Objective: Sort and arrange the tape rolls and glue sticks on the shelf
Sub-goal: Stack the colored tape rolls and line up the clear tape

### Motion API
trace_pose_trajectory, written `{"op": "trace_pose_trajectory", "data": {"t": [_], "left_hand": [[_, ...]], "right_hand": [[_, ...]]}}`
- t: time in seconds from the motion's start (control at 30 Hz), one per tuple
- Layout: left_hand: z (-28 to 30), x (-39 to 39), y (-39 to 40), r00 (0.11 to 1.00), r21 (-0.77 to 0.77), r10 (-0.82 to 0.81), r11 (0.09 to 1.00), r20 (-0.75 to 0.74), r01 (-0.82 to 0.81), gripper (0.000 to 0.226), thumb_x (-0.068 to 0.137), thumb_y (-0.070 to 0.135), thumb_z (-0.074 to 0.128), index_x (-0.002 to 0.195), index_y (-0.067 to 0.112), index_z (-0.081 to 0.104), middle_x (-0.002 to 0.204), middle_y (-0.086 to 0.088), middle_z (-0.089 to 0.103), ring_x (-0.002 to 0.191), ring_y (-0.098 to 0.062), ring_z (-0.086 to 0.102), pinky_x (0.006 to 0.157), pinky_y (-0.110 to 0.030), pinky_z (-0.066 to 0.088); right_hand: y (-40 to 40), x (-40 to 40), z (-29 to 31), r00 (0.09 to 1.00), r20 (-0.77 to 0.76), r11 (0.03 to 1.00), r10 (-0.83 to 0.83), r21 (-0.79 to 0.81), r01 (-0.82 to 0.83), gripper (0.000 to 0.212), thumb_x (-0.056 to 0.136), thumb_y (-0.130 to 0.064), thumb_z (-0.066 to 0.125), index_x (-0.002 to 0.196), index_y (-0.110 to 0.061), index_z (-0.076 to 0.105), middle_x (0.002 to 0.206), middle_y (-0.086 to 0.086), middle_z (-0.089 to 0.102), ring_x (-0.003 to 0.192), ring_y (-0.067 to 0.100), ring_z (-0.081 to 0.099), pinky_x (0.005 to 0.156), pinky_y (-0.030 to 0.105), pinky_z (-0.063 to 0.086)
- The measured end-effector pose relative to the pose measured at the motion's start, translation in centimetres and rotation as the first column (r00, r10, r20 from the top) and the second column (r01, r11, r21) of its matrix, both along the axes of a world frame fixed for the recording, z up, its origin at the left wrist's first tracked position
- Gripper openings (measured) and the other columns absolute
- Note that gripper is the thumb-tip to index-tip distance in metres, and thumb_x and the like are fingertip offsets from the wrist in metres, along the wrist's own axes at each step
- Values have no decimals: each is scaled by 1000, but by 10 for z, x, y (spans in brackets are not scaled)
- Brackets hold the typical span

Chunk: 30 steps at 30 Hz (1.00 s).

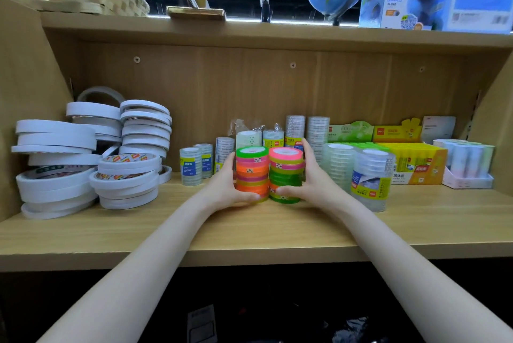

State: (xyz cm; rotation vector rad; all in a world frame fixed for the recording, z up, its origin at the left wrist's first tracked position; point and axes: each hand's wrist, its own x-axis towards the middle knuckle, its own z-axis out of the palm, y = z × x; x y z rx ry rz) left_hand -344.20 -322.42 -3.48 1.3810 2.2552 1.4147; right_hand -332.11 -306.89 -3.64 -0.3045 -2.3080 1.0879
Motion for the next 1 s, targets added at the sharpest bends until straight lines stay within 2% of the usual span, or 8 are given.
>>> {"op": "trace_pose_trajectory", "data": {"t": [0.1, 0.2, 0.37, 0.6, 0.77, 0.87, 0.93, 1.0], "left_hand": [[-1, -2, -2, 999, -19, 41, 999, 1, -41, 101, 71, 15, 79, 147, 21, 14, 142, -2, 41, 124, -14, 43, 94, -25, 37], [1, 1, -2, 997, -30, 72, 997, 0, -72, 96, 72, 16, 79, 146, 21, 17, 141, -3, 42, 126, -17, 43, 94, -26, 36], [3, 3, -4, 999, 7, 27, 1000, 30, -28, 97, 72, 13, 78, 146, 22, 15, 137, -1, 45, 112, -11, 47, 90, -23, 37], [7, 8, 2, 983, 231, 6, 972, 182, -49, 67, 88, 23, 60, 143, 21, 23, 137, -4, 44, 111, -12, 45, 92, -31, 42], [7, 11, 1, 986, 232, 56, 968, 155, -92, 71, 88, 27, 61, 145, 19, 20, 142, -5, 41, 120, -17, 45, 97, -34, 40], [7, 12, -1, 985, 247, 102, 960, 138, -134, 83, 85, 30, 64, 148, 18, 11, 148, -5, 33, 131, -20, 38, 100, -33, 35], [5, 12, -1, 987, 229, 84, 967, 139, -115, 85, 83, 27, 67, 148, 18, 12, 147, -5, 35, 127, -18, 41, 100, -32, 36], [3, 12, 0, 989, 194, 72, 976, 132, -97, 82, 82, 21, 69, 145, 18, 16, 141, -5, 41, 116, -13, 44, 95, -30, 38]], "right_hand": [[3, 2, -1, 999, 26, 999, -35, -2, 36, 83, 75, -23, 76, 143, -21, 27, 140, 0, 45, 129, 19, 44, 106, 41, 40], [2, -1, 0, 995, 45, 996, -90, 1, 90, 74, 74, -25, 76, 136, -18, 37, 137, 3, 49, 125, 19, 47, 104, 42, 42], [-3, -3, 2, 999, -27, 991, -18, -132, 14, 91, 74, -28, 76, 145, -22, 19, 142, 0, 41, 128, 17, 43, 107, 43, 39], [-11, -9, 3, 997, -81, 988, -3, -153, -9, 58, 88, -28, 62, 138, -20, 34, 132, 1, 51, 122, 17, 49, 105, 44, 41], [-15, -3, 5, 997, -58, 989, -54, -143, 45, 87, 85, -30, 65, 149, -19, 7, 148, 3, 34, 133, 20, 37, 110, 43, 34], [-14, 22, 9, 954, -235, 971, -185, 108, 215, 72, 85, -19, 66, 144, -12, 25, 136, 3, 45, 121, 13, 44, 105, 29, 35], [-6, 44, 14, 858, -435, 830, -274, 344, 439, 51, 86, -14, 64, 132, -7, 43, 126, 8, 52, 117, 18, 46, 100, 23, 32], [10, 62, 22, 770, -512, 637, -381, 459, 619, 41, 83, -24, 61, 120, -7, 55, 120, 14, 53, 116, 31, 44, 96, 31, 33]]}}
